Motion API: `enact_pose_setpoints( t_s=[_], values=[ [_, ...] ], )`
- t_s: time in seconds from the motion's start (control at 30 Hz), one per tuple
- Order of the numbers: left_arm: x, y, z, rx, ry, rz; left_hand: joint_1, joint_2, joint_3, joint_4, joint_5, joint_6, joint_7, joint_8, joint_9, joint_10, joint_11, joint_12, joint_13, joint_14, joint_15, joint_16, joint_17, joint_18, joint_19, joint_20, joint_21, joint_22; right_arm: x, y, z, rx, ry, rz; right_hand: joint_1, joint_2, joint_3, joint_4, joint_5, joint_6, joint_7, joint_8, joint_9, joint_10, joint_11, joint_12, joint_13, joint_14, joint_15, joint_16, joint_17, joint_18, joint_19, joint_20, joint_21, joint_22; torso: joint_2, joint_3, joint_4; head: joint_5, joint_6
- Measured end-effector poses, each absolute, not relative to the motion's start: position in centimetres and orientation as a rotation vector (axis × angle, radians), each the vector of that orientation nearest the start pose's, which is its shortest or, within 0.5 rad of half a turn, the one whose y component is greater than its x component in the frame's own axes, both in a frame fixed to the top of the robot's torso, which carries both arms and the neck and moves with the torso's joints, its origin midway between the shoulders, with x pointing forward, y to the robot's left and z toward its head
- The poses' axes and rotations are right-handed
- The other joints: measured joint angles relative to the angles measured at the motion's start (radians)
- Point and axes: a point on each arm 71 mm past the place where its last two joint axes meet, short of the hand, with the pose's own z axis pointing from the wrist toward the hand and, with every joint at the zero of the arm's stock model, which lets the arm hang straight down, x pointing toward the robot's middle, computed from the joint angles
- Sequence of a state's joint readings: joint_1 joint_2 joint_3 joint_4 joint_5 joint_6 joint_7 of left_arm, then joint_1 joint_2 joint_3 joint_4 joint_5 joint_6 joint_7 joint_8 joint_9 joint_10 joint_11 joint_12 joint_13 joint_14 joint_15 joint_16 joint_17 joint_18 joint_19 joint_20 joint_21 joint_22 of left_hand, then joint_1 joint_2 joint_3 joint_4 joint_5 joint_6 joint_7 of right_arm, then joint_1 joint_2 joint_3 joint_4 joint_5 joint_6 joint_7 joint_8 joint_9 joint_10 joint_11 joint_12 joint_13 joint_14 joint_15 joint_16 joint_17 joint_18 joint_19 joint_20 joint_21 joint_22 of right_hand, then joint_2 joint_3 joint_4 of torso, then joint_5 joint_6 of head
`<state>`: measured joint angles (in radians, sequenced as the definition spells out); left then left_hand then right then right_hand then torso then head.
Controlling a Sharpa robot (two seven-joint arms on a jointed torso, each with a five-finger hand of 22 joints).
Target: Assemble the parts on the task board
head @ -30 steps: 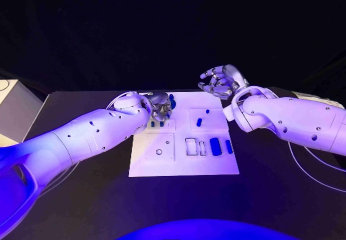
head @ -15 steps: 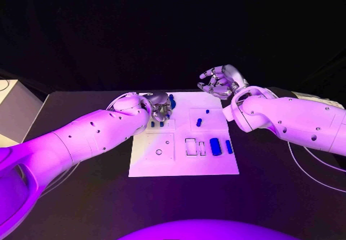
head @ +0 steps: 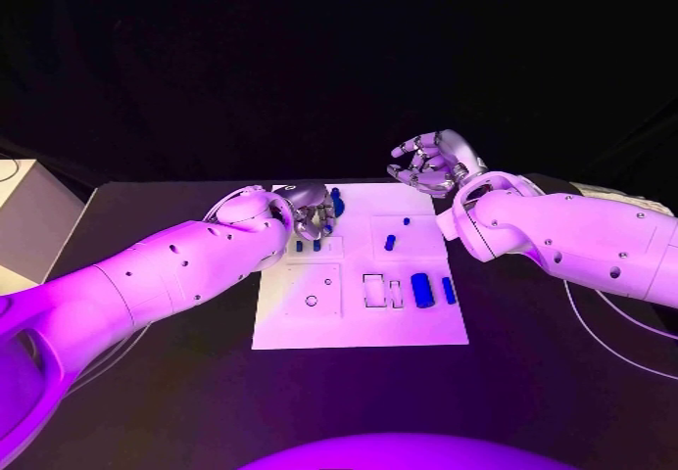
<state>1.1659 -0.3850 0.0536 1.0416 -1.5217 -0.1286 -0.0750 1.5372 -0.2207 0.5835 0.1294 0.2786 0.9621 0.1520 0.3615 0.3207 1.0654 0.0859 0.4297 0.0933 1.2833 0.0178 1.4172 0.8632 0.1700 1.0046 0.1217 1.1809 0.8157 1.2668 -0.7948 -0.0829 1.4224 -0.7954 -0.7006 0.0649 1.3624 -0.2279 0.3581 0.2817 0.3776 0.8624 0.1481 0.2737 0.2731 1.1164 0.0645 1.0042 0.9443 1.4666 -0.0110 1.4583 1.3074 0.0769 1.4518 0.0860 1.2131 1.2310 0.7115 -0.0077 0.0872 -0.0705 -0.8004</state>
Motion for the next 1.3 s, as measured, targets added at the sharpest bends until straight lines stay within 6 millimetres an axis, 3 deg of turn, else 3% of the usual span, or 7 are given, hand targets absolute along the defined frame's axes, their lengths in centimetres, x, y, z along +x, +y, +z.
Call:
enact_pose_setpoints(
  t_s=[0.23, 0.63, 1.0, 1.3],
  values=[
    [55.4, 10.3, -19.3, 0.182, 1.748, -0.679, 0.0, 0.0, 0.0, 0.0, 0.0, 0.002, 0.001, -0.001, -0.001, 0.004, 0.004, -0.011, 0.0, 0.003, -0.003, 0.0, 0.001, 0.0, 0.0, 0.0, 0.006, 0.005, 51.7, -23.0, -15.7, 0.525, 1.367, 0.846, 0.0, 0.0, 0.0, 0.0, 0.0, 0.0, 0.0, 0.0, 0.0, 0.0, 0.0, 0.0, 0.0, 0.0, 0.0, 0.0, 0.0, 0.0, 0.0, 0.0, 0.0, 0.0, -0.001, -0.0005, 0.0016, -0.001, 0.007],
    [55.1, 12.0, -17.0, 0.124, 1.733, -0.721, -0.009, 0.001, 0.003, -0.003, 0.0, 0.001, 0.002, -0.005, 0.0, 0.007, 0.0, -0.015, -0.001, 0.007, 0.0, 0.0, 0.001, 0.0, 0.0, 0.0, 0.006, 0.007, 51.7, -23.4, -15.7, 0.528, 1.365, 0.838, -0.004, -0.004, 0.0, 0.0, 0.004, 0.0, 0.0, 0.005, 0.0, 0.0, 0.0, 0.0, -0.003, 0.0, 0.0, 0.0, 0.0, 0.0, 0.0, 0.0, 0.0, 0.0, -0.004, -0.0036, 0.0071, 0.003, 0.004],
    [55.7, 12.9, -17.7, 0.123, 1.772, -0.667, -0.014, -0.004, 0.003, -0.003, 0.0, 0.009, 0.001, -0.011, 0.0, 0.011, 0.004, -0.026, -0.001, 0.007, 0.0, 0.0, 0.0, 0.0, 0.0, 0.0, 0.006, 0.007, 51.7, -23.4, -15.7, 0.529, 1.365, 0.838, -0.004, -0.004, 0.0, 0.0, 0.004, -0.002, -0.002, 0.005, 0.0, 0.0, 0.0, 0.0, -0.003, 0.0, 0.0, 0.0, 0.0, 0.0, 0.0, 0.0, 0.0, 0.0, -0.002, -0.0039, 0.0058, 0.009, 0.003],
    [56.0, 12.8, -18.9, 0.141, 1.8, -0.628, -0.024, -0.003, 0.003, -0.003, 0.0, 0.009, 0.001, -0.012, 0.001, 0.014, 0.0, -0.026, -0.001, 0.007, 0.0, 0.0, 0.0, 0.0, 0.0, 0.0, 0.006, 0.007, 51.7, -23.2, -15.7, 0.527, 1.366, 0.842, -0.004, -0.004, 0.0, 0.0, 0.004, -0.002, -0.002, 0.005, 0.0, 0.0, 0.0, 0.0, -0.003, 0.0, 0.0, 0.0, 0.0, 0.0, 0.0, 0.0, 0.0, 0.0, 0.0, -0.002, 0.0039, 0.014, 0.001]
  ],
)
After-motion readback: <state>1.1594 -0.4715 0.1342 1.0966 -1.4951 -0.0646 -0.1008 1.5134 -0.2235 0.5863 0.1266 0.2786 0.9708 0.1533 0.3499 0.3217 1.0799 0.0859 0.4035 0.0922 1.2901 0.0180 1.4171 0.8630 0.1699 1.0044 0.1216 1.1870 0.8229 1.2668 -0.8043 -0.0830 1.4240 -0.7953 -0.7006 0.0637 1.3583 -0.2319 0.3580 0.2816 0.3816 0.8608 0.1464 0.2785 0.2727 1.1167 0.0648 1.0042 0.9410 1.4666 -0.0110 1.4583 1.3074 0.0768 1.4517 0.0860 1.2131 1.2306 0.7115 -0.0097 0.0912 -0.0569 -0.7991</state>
